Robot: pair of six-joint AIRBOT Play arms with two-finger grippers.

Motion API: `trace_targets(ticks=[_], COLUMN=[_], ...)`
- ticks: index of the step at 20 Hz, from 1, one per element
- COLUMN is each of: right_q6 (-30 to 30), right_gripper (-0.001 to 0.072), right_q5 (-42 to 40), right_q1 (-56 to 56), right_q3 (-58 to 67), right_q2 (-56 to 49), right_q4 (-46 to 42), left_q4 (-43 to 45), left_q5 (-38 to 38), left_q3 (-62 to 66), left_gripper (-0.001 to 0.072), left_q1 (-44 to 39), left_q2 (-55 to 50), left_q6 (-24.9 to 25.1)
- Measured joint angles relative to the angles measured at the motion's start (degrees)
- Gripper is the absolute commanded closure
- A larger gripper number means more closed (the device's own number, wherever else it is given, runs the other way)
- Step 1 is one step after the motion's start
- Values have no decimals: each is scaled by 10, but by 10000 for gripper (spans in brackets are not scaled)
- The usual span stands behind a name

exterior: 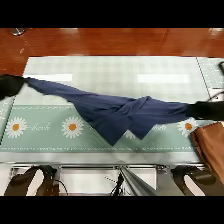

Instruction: Fold the shirts.

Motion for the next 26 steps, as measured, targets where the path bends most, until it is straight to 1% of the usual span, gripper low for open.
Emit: trace_targets(ticks=[3, 4, 5, 6, 7, 10, 13, 15, 16, 18, 20, 22, 24, 26], right_q6=[21, 25, 29, 34, 37, 28, 3, -2, -4, -20, -50, -83, -110, -129], right_gripper=[688, 661, 470, 167, 82, 83, 91, 91, 91, 91, 90, 91, 91, 90], right_q5=[-77, -89, -99, -101, -99, -63, -18, -17, -26, -55, -85, -106, -121, -127], right_q1=[0, 0, 0, 0, -3, -26, -90, -155, -188, -245, -279, -296, -306, -311], right_q3=[-11, -4, 7, 21, 39, 101, 139, 126, 106, 42, -31, -92, -131, -151], right_q2=[-110, -147, -183, -219, -250, -303, -294, -263, -245, -203, -163, -132, -113, -102], right_q4=[-10, -11, -12, -12, -12, -18, -50, -49, -35, 21, 90, 156, 204, 236], left_q4=[-11, -18, -28, -41, -55, -66, -39, -25, -22, -33, -78, -137, -184, -231], left_q5=[27, 39, 46, 52, 57, 25, -47, -99, -130, -166, -171, -156, -117, -52], left_q3=[-21, -24, -26, -26, -24, 1, 31, 16, -8, -86, -168, -241, -287, -313], left_gripper=[688, 586, 185, 1, 3, 3, 3, 3, 3, 3, 4, 4, 4, 5], left_q1=[-50, -64, -75, -84, -89, -75, -8, 43, 61, 78, 68, 32, -21, -88], left_q2=[-97, -127, -155, -183, -206, -242, -245, -229, -219, -195, -180, -172, -169, -167], left_q6=[4, 4, 4, 4, 3, 1, -1, 7, 12, 19, 31, 43, 48, 52])
